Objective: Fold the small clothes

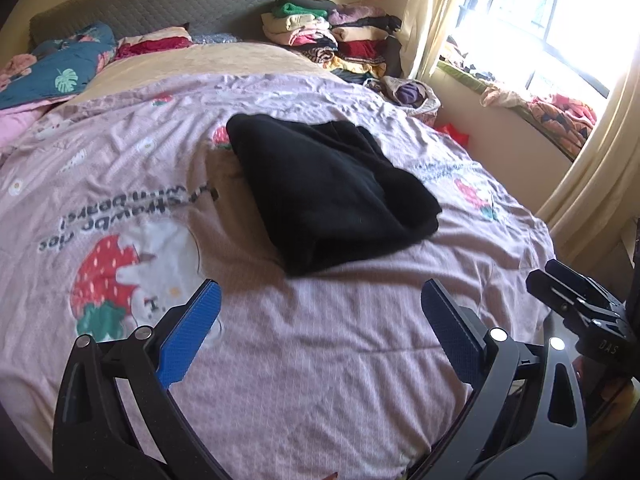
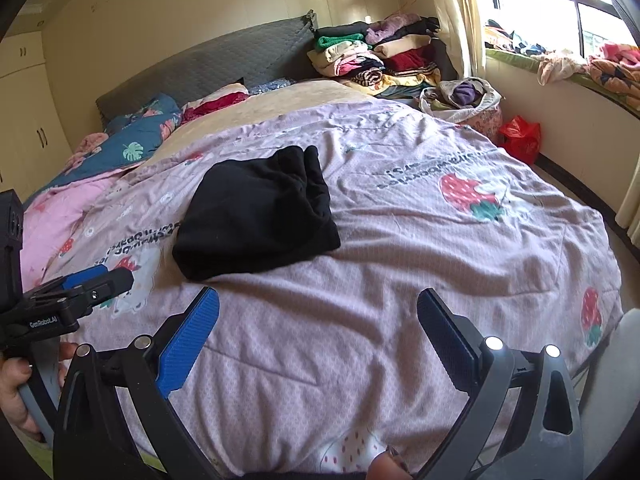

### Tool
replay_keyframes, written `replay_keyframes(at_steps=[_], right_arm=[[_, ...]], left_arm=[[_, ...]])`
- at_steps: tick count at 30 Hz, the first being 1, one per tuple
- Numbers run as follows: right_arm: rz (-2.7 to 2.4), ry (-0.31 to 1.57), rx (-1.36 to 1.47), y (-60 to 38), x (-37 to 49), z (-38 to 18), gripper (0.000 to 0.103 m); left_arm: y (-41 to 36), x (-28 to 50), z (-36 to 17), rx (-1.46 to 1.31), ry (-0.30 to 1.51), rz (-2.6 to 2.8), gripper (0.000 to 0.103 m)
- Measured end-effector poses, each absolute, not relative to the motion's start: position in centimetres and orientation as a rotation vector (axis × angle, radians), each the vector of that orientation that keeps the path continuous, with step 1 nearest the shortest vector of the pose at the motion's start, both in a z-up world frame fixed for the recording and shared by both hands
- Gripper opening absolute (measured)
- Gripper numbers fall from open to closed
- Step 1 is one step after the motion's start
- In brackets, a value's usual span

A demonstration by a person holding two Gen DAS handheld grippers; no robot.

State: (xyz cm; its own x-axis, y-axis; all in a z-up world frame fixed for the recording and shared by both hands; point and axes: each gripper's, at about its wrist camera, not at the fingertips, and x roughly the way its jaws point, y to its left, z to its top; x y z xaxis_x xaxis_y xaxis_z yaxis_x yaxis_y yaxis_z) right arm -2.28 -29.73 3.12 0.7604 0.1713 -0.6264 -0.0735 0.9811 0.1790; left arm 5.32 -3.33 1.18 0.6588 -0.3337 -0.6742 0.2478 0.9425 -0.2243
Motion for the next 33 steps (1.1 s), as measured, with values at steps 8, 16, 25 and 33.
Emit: replay_keyframes(at_steps=[8, 16, 25, 33], right_arm=[[0.141, 0.713, 0.154, -29.4, -3.4, 1.6, 0.099], [0.141, 0.718, 0.136, -28.4, -4.0, 1.1, 0.099], [0.133, 0.718, 0.128, -28.2, -4.4, 1.0, 0.099], [0.125, 0.723, 0.122, -28.1, -4.4, 0.9, 0.099]], left_arm=[[-3.6, 3.8, -0.2, -0.111, 0.812, -0.313, 0.094], [-3.5, 3.1, -0.4, -0.115, 0.812, -0.296, 0.094], [-3.3, 3.0, -0.4, -0.115, 0.816, -0.286, 0.094], [-3.6, 2.7, -0.1, -0.102, 0.801, -0.284, 0.094]])
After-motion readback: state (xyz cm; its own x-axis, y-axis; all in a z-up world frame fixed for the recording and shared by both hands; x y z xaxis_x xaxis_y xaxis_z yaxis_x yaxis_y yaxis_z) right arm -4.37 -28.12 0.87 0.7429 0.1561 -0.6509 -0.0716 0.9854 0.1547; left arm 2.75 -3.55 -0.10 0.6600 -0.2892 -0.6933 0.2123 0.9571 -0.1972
